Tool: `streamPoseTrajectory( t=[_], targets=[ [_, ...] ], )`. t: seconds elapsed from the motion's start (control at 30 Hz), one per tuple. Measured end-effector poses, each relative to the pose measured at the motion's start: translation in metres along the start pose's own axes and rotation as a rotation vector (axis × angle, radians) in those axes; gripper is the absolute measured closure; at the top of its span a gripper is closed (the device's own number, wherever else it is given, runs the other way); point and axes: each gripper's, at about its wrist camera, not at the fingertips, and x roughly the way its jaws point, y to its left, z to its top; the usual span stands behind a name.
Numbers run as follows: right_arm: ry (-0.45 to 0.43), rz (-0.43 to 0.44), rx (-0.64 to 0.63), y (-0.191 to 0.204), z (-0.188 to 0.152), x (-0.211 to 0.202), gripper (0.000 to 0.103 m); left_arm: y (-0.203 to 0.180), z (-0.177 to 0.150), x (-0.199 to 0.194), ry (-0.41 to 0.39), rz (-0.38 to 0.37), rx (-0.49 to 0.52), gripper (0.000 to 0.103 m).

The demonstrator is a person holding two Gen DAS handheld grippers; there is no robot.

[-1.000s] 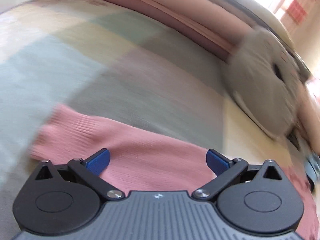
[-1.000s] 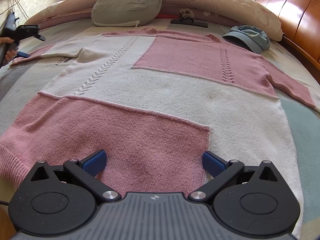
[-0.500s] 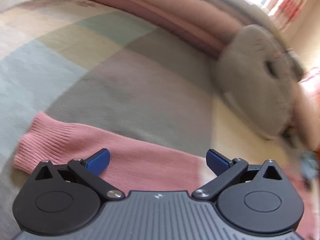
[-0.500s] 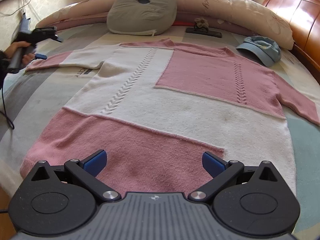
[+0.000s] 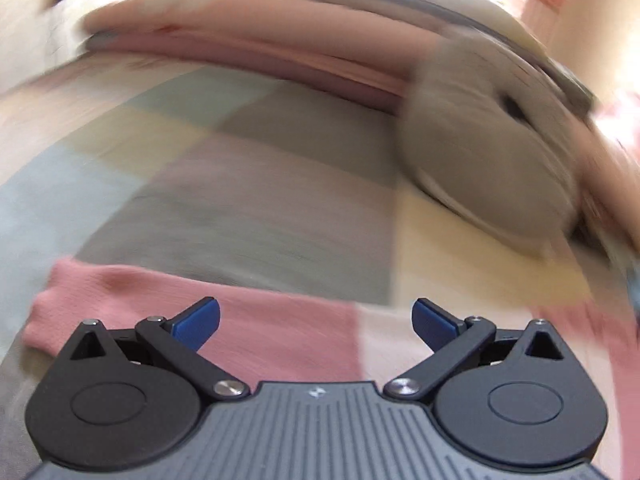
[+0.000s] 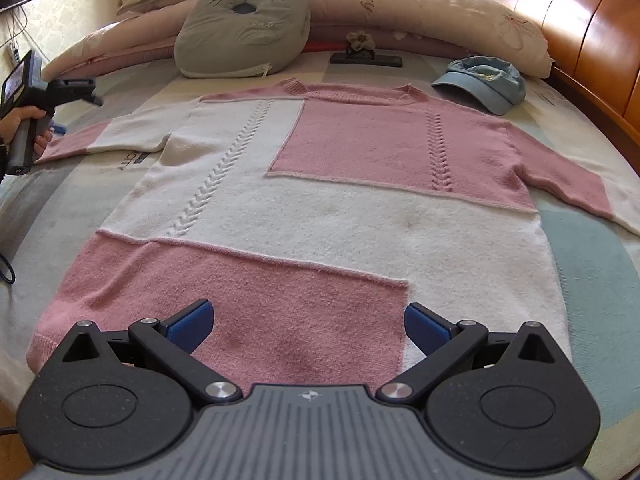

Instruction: Fold clothes

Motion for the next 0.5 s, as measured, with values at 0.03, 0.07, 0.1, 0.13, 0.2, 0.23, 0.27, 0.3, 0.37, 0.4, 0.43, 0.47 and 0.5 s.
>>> streamPoseTrajectory(
  t=[0.03, 0.07, 0.1, 0.13, 0.2, 0.23, 0.27, 0.3, 0.37, 0.4, 0.43, 0.47, 0.5],
  targets=[
    [0.005, 0.004, -0.001, 0.001, -0.001, 0.001, 0.0, -0.01, -0.004, 0.0, 0.005, 0.006, 0.052, 0.001],
    [0.011, 0.01, 0.001, 0.003, -0.002, 0.002, 0.0, -0.02, -0.007, 0.001, 0.009, 0.012, 0.103, 0.001],
    [0.016, 0.016, 0.002, 0.004, -0.003, 0.003, 0.0, -0.026, -0.01, 0.005, 0.012, 0.012, 0.127, 0.001],
    [0.02, 0.022, 0.004, 0.005, -0.004, 0.004, 0.0, -0.032, -0.013, 0.009, 0.016, 0.011, 0.15, 0.001],
    [0.012, 0.019, 0.006, 0.006, -0.005, 0.0, 0.0, -0.041, -0.017, 0.02, 0.055, 0.003, 0.137, 0.001],
    [0.007, 0.013, 0.009, 0.005, -0.005, -0.001, 0.0, -0.045, -0.02, 0.026, 0.055, 0.029, 0.154, 0.001],
    [0.005, 0.005, 0.015, 0.004, -0.006, -0.003, 0.0, -0.05, -0.024, 0.032, 0.053, 0.055, 0.171, 0.001],
    [0.003, -0.002, 0.02, 0.002, -0.006, -0.004, 0.0, -0.055, -0.024, 0.033, 0.038, 0.077, 0.196, 0.0],
    [-0.001, -0.017, 0.032, -0.002, -0.006, -0.007, 0.0, -0.06, -0.021, 0.037, 0.031, 0.106, 0.191, 0.0],
    [-0.003, -0.024, 0.038, -0.003, -0.006, -0.008, 0.0, -0.058, -0.015, 0.039, 0.044, 0.117, 0.149, 0.0],
    [-0.005, -0.032, 0.043, -0.005, -0.006, -0.009, 0.0, -0.057, -0.009, 0.042, 0.057, 0.128, 0.107, 0.0],
    [-0.007, -0.039, 0.049, -0.007, -0.006, -0.011, 0.0, -0.056, -0.005, 0.04, 0.07, 0.139, 0.079, 0.001],
    [-0.009, -0.047, 0.055, -0.008, -0.006, -0.012, 0.0, -0.056, -0.001, 0.039, 0.083, 0.149, 0.052, 0.002]
  ],
)
